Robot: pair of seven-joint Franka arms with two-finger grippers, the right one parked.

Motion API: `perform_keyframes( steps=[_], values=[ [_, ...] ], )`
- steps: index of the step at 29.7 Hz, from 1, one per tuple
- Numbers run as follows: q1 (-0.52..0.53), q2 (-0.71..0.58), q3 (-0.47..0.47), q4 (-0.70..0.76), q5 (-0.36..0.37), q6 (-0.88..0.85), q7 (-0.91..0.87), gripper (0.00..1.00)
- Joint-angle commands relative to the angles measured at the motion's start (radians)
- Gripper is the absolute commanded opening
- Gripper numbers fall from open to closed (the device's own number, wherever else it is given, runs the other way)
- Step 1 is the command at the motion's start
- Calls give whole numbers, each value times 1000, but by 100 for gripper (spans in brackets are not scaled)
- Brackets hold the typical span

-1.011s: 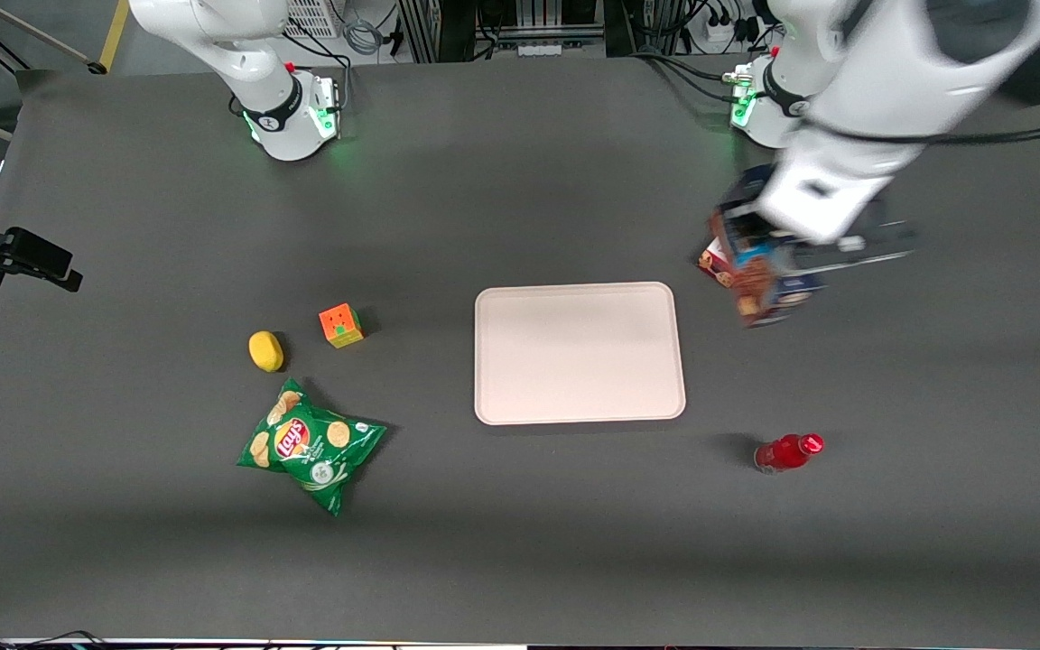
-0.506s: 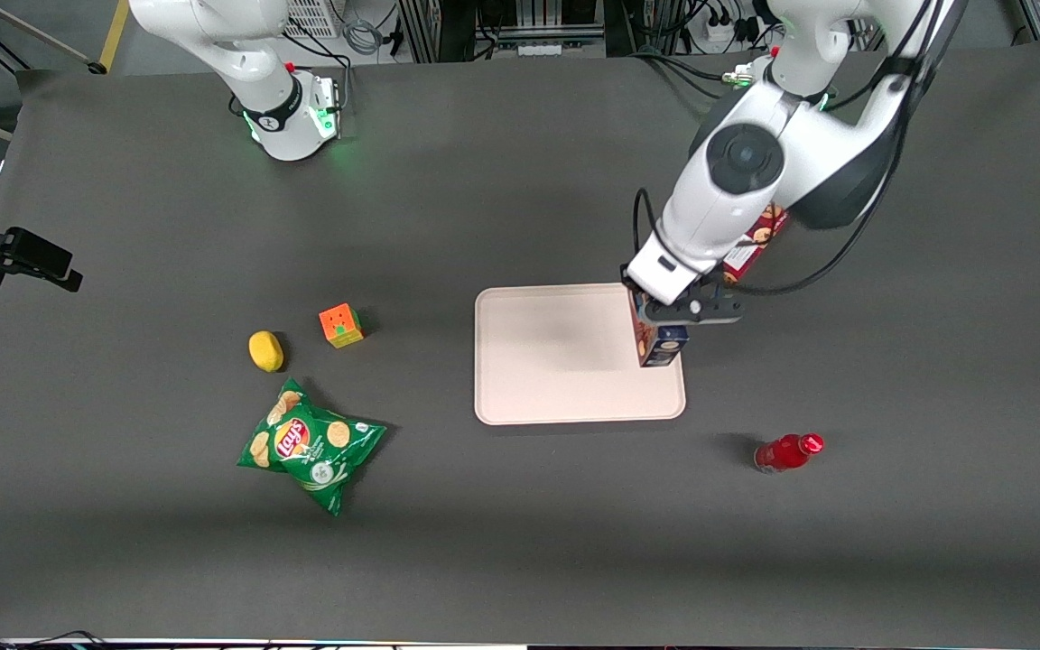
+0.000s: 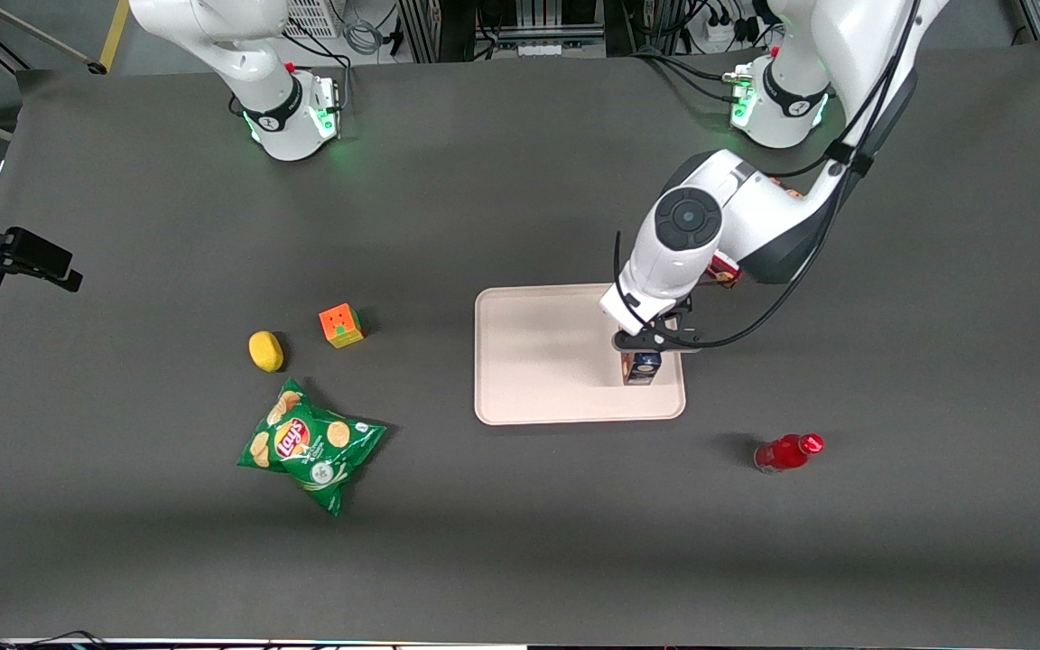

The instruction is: Place cookie box on tray

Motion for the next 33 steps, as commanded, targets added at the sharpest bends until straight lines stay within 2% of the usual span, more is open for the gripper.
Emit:
perform_keyframes(
  steps=[1,6,12,15,20,21,22,33],
  values=[
    [-4,17,6,-12,35,21,-29,0],
    [6,45,14,-26,67,60,-29,0],
    [7,52,16,-38,69,83,-27,2],
    [7,52,16,-38,69,83,-27,20],
    [9,63,17,-32,69,83,-26,77],
    [10,65,17,-32,69,83,-26,91],
    [10,66,17,-30,69,83,-22,100],
    [13,68,16,-27,67,83,-22,100]
  ],
)
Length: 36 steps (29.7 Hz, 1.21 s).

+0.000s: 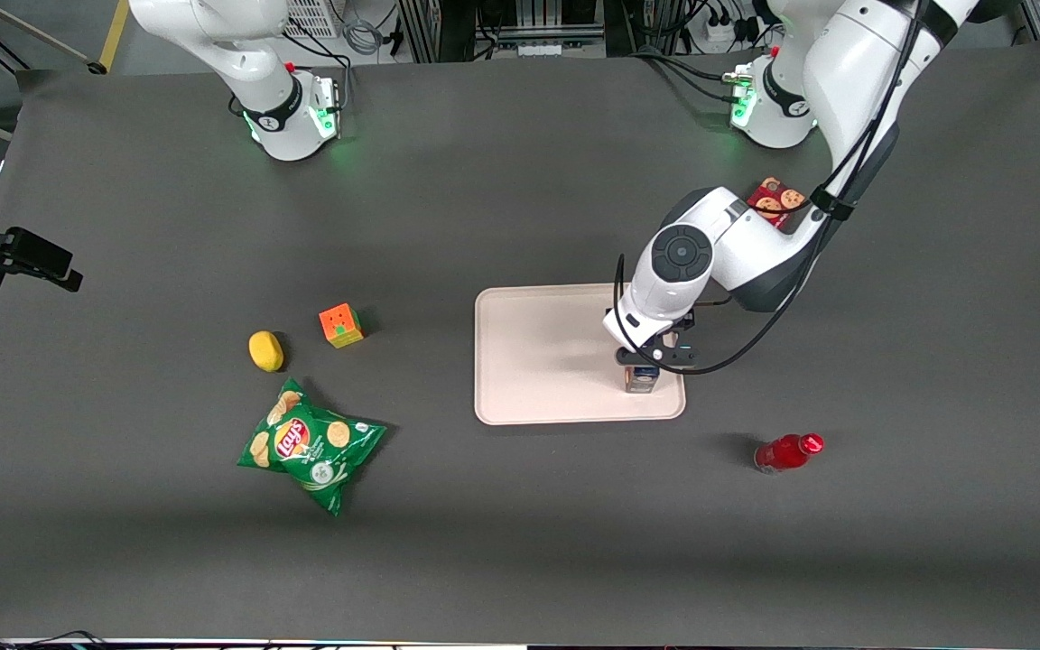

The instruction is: Place cookie box on tray

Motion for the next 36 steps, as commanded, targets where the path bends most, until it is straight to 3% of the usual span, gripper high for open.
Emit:
perform_keyframes(
  steps=[1,13,17,25,30,36],
  values=[
    [3,0,-3,-2,20,14,-20,100],
    [5,-17,-4,62,6,-30,-23,100],
    [5,-53,-20,172,-5,-231,-11,100],
    [6,-109,-73,445,-94,-578,6,100],
    [20,-188,-58,513,-118,-672,42,100],
    [77,-280,12,518,-153,-728,263,100]
  ],
)
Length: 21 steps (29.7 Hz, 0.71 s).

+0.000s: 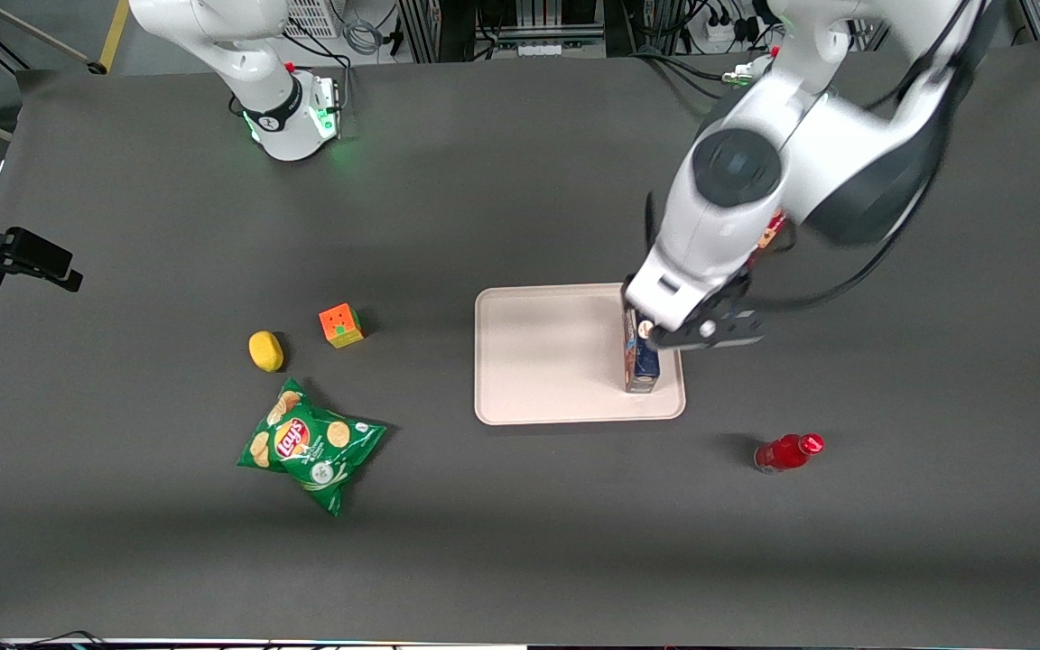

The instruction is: Place cookie box on tray

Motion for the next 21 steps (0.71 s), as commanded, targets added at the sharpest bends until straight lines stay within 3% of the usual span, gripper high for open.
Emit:
perform_keyframes(
  steps=[1,2,10,17,21],
  values=[
    [44,-85,94,-6,-67,-43,158,100],
    [44,-118,154,-15,-93,-46,175,100],
    [44,-226,373,-104,-185,-34,417,100],
    [44,-300,452,-267,-198,110,517,100],
    [46,-320,481,-307,-250,117,522,100]
  ],
)
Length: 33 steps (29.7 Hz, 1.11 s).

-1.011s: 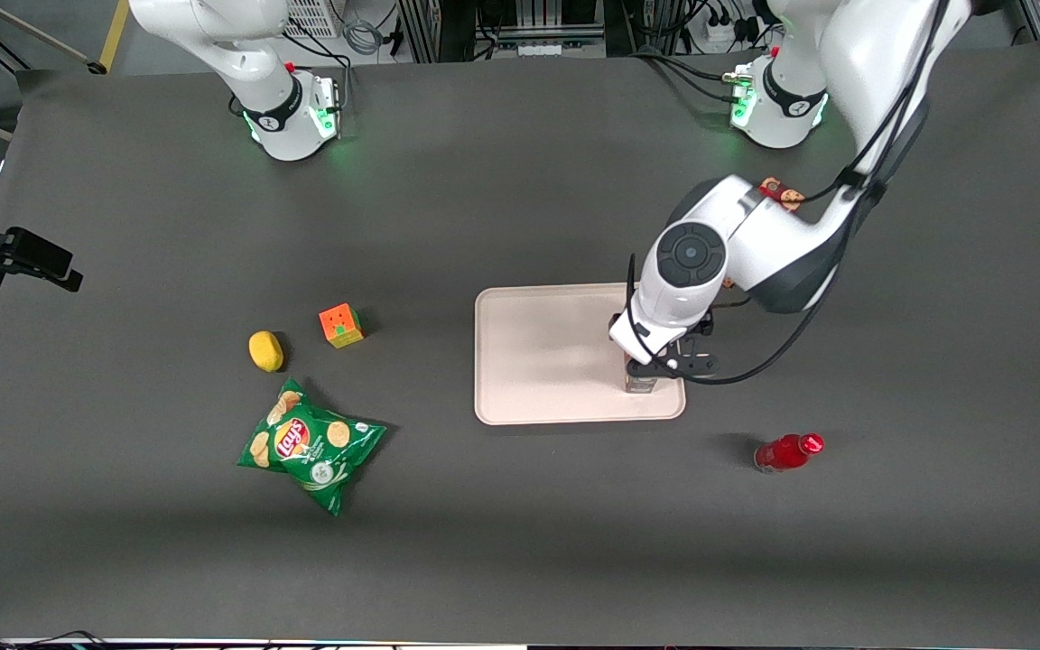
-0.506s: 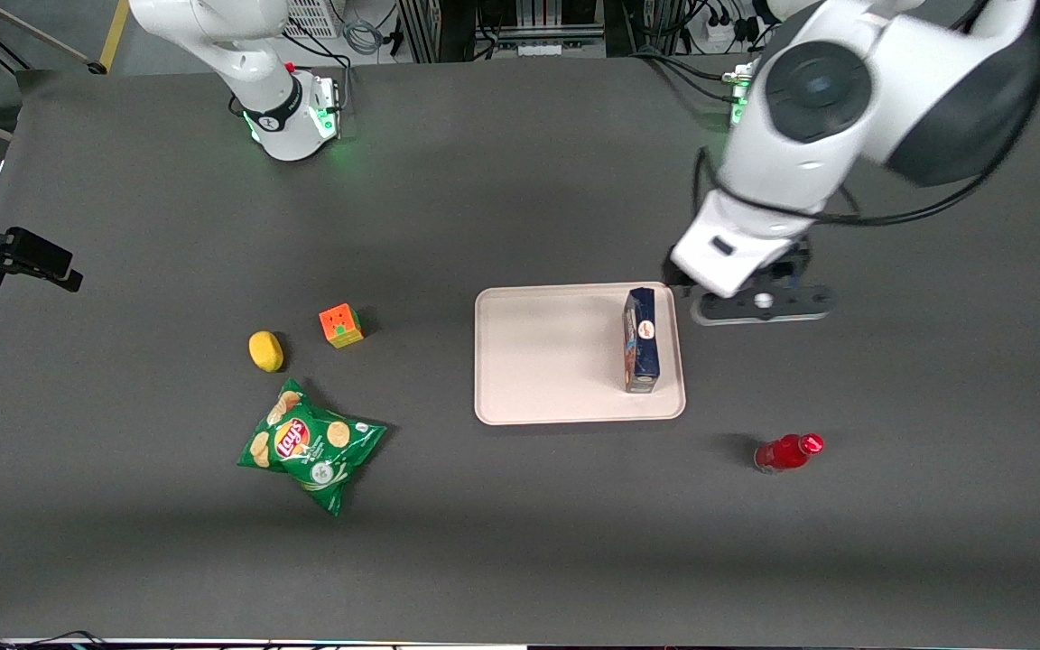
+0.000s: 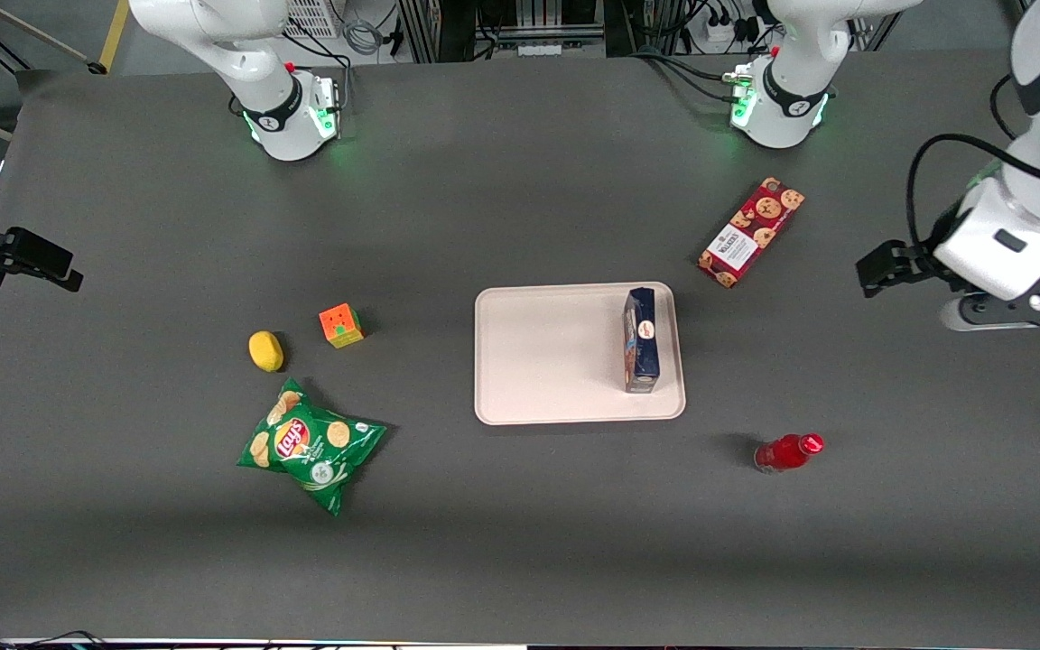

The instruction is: Place cookie box on tray

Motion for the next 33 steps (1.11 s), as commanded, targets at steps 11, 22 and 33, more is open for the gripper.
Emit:
perform_keyframes(
  steps=[11,22,33],
  values=[
    [-8,-99,98,-149,-62,54,90,100],
    [-15,-116,95,-153,-85,38,88,100],
    [-15,-113,95,-151,-84,46,90,100]
  ],
)
